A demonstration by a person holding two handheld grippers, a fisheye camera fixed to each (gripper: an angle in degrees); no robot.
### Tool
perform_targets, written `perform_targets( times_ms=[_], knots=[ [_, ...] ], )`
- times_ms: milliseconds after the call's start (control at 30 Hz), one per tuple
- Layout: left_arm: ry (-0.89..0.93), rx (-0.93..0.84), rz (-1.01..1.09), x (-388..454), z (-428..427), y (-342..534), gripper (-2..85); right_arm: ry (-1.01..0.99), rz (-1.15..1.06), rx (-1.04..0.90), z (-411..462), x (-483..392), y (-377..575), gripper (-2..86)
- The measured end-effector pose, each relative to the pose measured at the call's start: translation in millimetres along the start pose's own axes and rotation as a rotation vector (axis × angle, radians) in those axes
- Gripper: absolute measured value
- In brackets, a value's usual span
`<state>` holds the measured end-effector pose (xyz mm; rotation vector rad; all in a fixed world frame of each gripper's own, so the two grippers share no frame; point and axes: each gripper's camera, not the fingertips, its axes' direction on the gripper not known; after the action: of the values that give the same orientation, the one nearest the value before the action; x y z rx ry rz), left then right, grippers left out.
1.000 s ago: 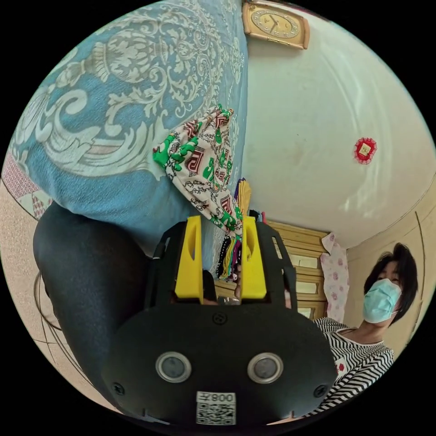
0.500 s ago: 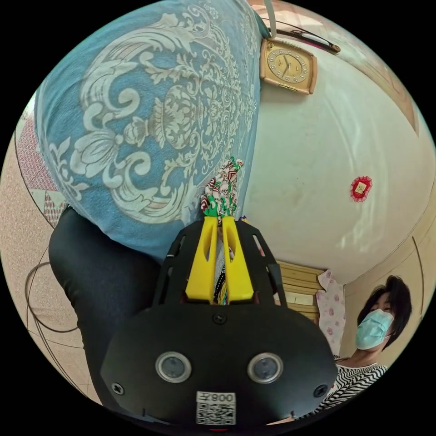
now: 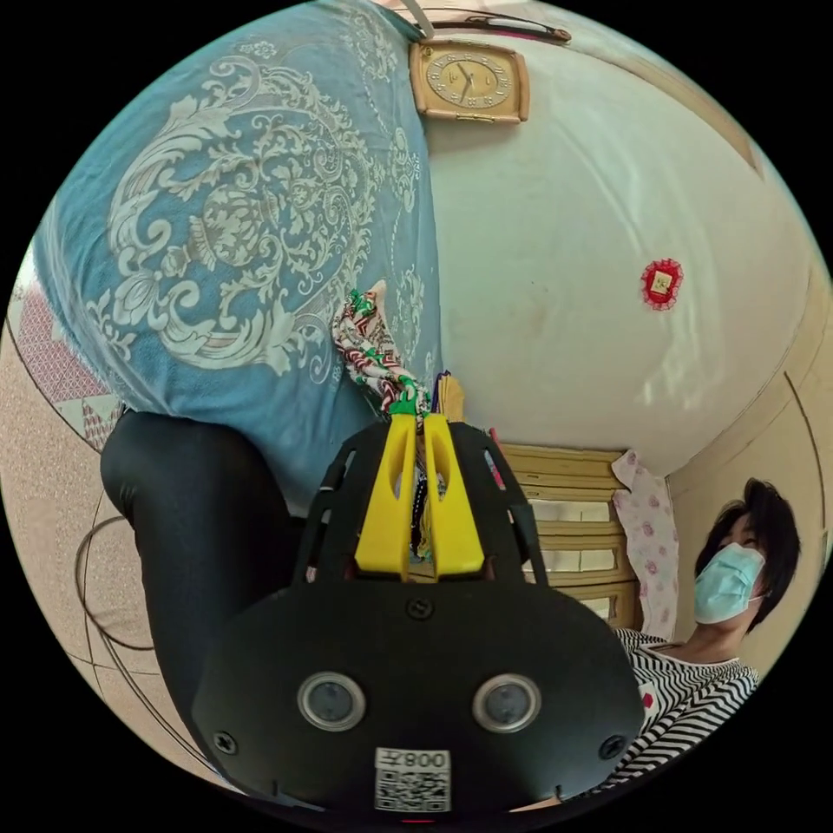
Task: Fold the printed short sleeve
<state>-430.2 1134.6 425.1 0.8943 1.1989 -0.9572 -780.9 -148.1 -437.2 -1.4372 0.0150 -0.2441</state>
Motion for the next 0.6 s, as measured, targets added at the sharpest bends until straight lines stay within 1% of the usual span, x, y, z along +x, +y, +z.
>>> perform_targets(
  times_ms=[333, 600],
  knots=[
    [0.075, -0.101, 0.226, 125.0, 23.1, 19.9, 1.7, -0.004, -0.154, 0.063, -99.1, -37.5, 72.5, 0.8],
    [0.149, -0.222, 0.352, 226.2, 77.6, 43.7, 1.7, -0.051, -0.262, 0.168, -208.1, -53.5, 155.1, 0.9]
  ],
)
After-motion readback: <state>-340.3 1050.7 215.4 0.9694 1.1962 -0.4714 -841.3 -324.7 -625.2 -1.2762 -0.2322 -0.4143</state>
